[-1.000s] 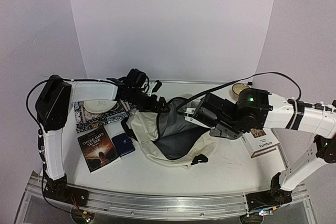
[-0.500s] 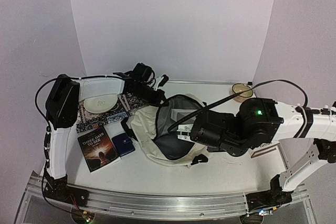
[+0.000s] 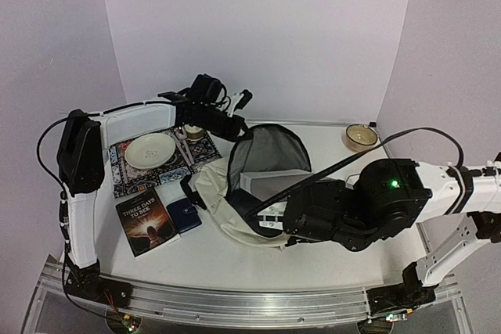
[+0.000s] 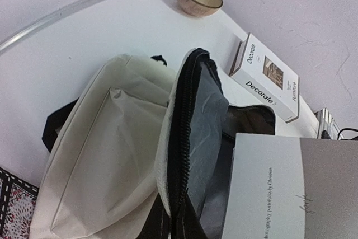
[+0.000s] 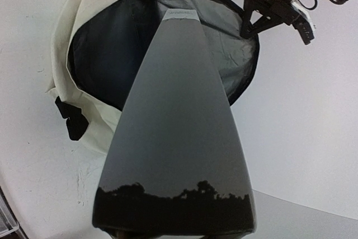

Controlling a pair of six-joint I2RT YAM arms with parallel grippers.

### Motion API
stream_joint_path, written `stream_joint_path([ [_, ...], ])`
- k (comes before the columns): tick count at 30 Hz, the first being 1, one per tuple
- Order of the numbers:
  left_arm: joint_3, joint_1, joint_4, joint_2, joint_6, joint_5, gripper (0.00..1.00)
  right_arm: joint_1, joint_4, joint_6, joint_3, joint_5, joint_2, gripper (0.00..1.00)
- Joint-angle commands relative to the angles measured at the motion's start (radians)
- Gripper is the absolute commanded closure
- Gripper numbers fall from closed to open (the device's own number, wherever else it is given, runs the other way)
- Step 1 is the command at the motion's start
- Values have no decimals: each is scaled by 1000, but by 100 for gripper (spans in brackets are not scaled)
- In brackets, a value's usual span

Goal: Pack the student bag

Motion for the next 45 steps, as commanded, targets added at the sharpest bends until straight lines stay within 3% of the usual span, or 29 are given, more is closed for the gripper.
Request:
stream_joint_path([
  [1, 84, -16, 44, -129, 43, 10, 100, 15, -3, 8, 5, 66, 8, 77],
  [10, 38, -103, 46, -228, 110, 23, 100, 16, 172, -112, -96, 198, 50, 77],
  [19, 11, -104, 62, -285, 112, 19, 100, 16, 288, -166, -166, 192, 105, 77],
  [28, -69, -111, 67, -325, 153, 141, 100, 4, 800, -484, -345, 155, 115, 74],
  [38, -144, -118, 67, -377, 169, 264, 100, -101, 1056, -607, -372, 60, 195, 73],
  [45, -189, -120, 67, -430, 184, 250, 100, -168, 1177, -632, -413, 88, 233, 72],
])
